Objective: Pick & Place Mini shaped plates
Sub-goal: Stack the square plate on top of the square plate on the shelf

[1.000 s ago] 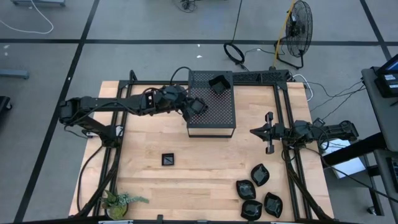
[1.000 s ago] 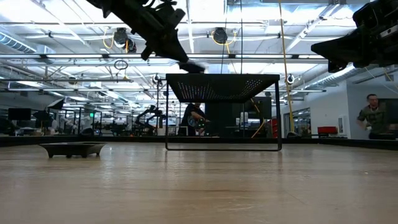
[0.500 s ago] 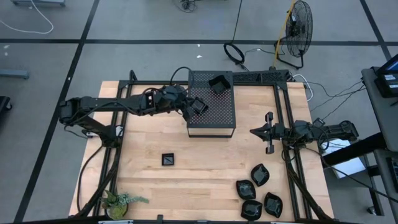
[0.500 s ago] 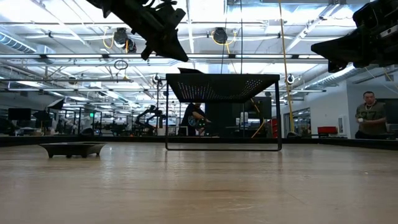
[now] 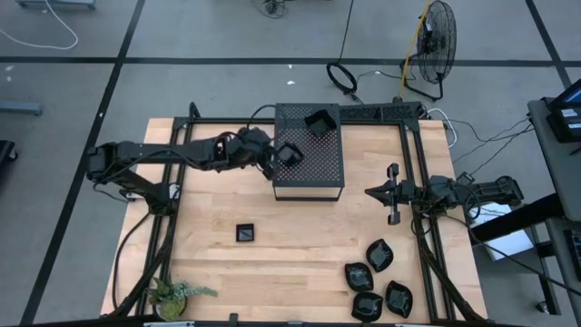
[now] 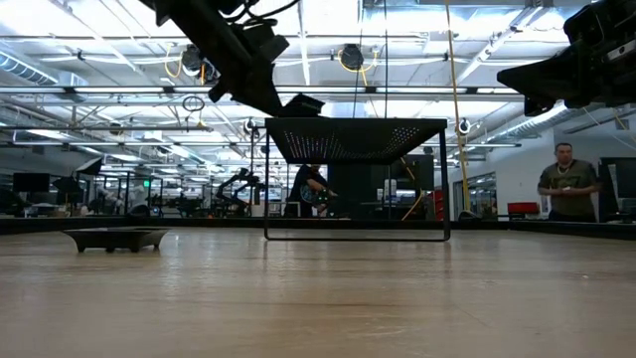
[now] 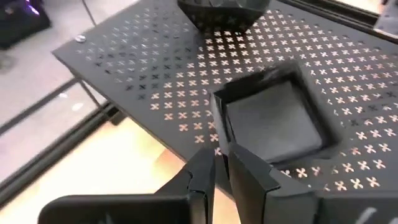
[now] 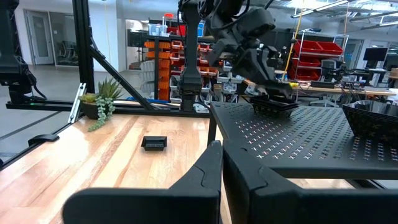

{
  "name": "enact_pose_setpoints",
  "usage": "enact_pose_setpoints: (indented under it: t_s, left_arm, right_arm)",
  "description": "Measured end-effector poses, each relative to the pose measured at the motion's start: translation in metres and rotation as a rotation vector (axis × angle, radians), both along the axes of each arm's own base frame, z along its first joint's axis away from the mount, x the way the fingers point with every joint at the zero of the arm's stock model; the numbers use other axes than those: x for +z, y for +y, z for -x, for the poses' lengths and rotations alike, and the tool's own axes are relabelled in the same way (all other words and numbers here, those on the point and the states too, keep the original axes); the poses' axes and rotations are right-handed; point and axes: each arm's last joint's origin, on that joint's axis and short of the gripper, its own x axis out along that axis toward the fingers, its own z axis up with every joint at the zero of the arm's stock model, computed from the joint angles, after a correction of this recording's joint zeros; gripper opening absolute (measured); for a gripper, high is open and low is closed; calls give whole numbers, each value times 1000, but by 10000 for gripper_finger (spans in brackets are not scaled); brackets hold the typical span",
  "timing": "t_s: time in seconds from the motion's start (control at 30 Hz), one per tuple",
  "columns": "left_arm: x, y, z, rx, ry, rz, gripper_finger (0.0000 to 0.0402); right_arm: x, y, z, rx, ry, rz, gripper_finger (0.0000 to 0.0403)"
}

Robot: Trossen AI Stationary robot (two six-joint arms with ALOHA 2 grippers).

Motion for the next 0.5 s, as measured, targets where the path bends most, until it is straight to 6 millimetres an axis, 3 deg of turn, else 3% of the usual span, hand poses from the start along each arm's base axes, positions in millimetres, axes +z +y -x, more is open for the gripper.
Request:
enact_pose_setpoints:
  t_s: [0.5]
  left_arm:
    - [6,-11,-4,-53,-9,-106,49]
  right_arm:
    - [0,0,0,0,0,0,0]
